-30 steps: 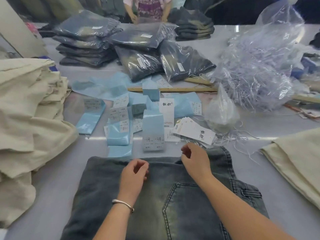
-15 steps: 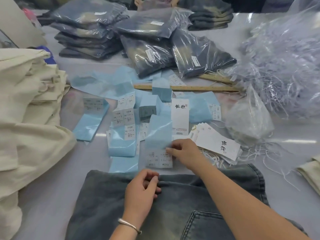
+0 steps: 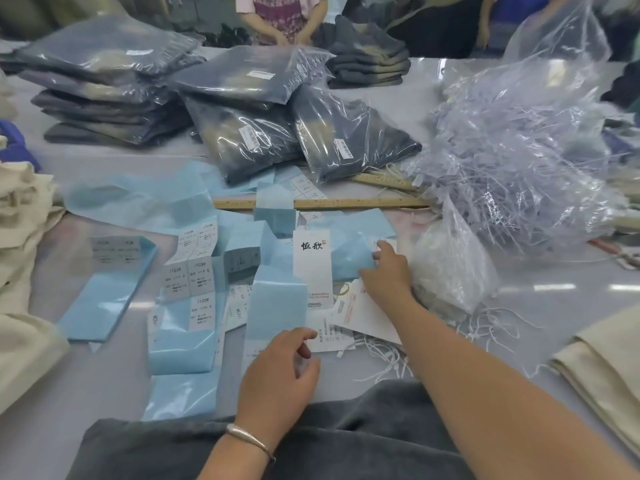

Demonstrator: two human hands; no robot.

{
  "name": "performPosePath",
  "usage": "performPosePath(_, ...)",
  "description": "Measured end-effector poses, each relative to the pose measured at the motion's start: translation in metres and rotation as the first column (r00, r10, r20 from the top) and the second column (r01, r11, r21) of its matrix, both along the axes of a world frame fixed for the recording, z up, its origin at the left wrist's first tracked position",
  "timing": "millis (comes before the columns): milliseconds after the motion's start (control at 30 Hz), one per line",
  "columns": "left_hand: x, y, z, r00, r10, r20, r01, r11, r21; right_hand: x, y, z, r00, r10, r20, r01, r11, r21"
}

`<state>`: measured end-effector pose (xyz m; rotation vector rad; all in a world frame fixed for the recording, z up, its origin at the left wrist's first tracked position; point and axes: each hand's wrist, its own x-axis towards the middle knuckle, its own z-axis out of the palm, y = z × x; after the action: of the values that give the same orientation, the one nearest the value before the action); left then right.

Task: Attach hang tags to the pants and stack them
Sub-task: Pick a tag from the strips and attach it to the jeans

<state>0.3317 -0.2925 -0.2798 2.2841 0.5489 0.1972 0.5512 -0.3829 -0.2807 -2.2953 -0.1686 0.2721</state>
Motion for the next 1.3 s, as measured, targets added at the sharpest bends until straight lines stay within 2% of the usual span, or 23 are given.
performPosePath(100,0.014,0.0,-0.007,0.997,0.06,-0.045,-0.062,0.997,-0.055,0.009,0.003,-0.006,0.989,0.005,-0.15,0.019,0.988,0.154)
performPosePath(167,0.016,0.0,-0.011,0.997,0.074,-0.038,-0.077,0.994,-0.081,0.008,0.005,-0.003,0.983,-0.02,-0.18,0.061,0.972,0.225)
performPosePath(200,0.016,-0.001,-0.012,0.996,0.081,-0.024,-0.083,0.992,-0.099,0.006,0.005,0.0,0.991,-0.032,-0.128,0.066,0.961,0.268)
performPosePath(233,0.016,-0.002,-0.011,0.995,0.098,-0.002,-0.097,0.986,-0.138,0.003,0.005,0.005,0.999,-0.045,-0.008,0.045,0.951,0.306)
performPosePath(300,0.017,-0.004,-0.006,0.982,0.169,0.083,-0.137,0.943,-0.304,-0.015,0.004,0.022,0.941,-0.048,0.334,-0.068,0.942,0.327)
performPosePath(367,0.02,-0.006,0.008,0.951,0.246,0.185,-0.11,0.832,-0.543,-0.044,0.003,0.039,0.812,0.009,0.583,-0.217,0.933,0.288)
performPosePath(433,0.022,-0.005,0.021,0.928,0.277,0.249,0.003,0.664,-0.748,-0.078,0.001,0.045,0.728,0.123,0.675,-0.345,0.916,0.206)
performPosePath(500,0.024,-0.003,0.032,0.925,0.287,0.251,0.056,0.55,-0.833,-0.108,-0.004,0.048,0.72,0.294,0.629,-0.475,0.869,0.137)
performPosePath(533,0.025,-0.003,0.036,0.926,0.307,0.221,0.026,0.532,-0.846,-0.119,-0.007,0.048,0.718,0.381,0.583,-0.537,0.835,0.115)
performPosePath(600,0.028,0.0,0.04,0.907,0.393,0.15,-0.109,0.563,-0.819,-0.131,-0.013,0.046,0.707,0.483,0.517,-0.607,0.789,0.094)
performPosePath(700,0.027,0.008,0.041,0.878,0.464,0.115,-0.254,0.656,-0.71,-0.135,-0.024,0.046,0.747,0.444,0.494,-0.591,0.784,0.189)
performPosePath(767,0.024,0.014,0.041,0.879,0.463,0.114,-0.247,0.646,-0.722,-0.136,-0.032,0.047,0.844,0.318,0.432,-0.476,0.815,0.33)
performPosePath(833,0.021,0.014,0.046,0.887,0.448,0.116,-0.167,0.543,-0.823,-0.136,-0.038,0.048,0.945,0.17,0.28,-0.285,0.846,0.45)
performPosePath(900,0.02,0.01,0.052,0.904,0.402,0.147,-0.013,0.367,-0.93,-0.137,-0.038,0.051,0.994,0.104,0.044,-0.111,0.838,0.535)
performPosePath(967,0.019,0.005,0.056,0.912,0.361,0.197,0.124,0.215,-0.969,-0.139,-0.037,0.054,0.964,0.154,-0.217,0.013,0.786,0.618)
performPosePath(1000,0.019,0.003,0.057,0.913,0.336,0.23,0.177,0.183,-0.967,-0.138,-0.037,0.055,0.925,0.208,-0.316,0.058,0.748,0.661)
performPosePath(1067,0.019,-0.002,0.054,0.914,0.281,0.293,0.244,0.197,-0.95,-0.137,-0.037,0.059,0.846,0.325,-0.422,0.096,0.687,0.721)
performPosePath(1133,0.018,-0.004,0.051,0.918,0.258,0.3,0.233,0.26,-0.937,-0.136,-0.037,0.062,0.814,0.379,-0.44,0.071,0.688,0.722)
performPosePath(1200,0.016,-0.005,0.05,0.914,0.253,0.317,0.203,0.392,-0.898,-0.135,-0.035,0.063,0.832,0.363,-0.42,0.068,0.685,0.726)
performPosePath(1300,0.012,-0.003,0.052,0.872,0.238,0.428,0.209,0.609,-0.765,-0.128,-0.029,0.072,0.857,0.351,-0.379,0.154,0.527,0.836)
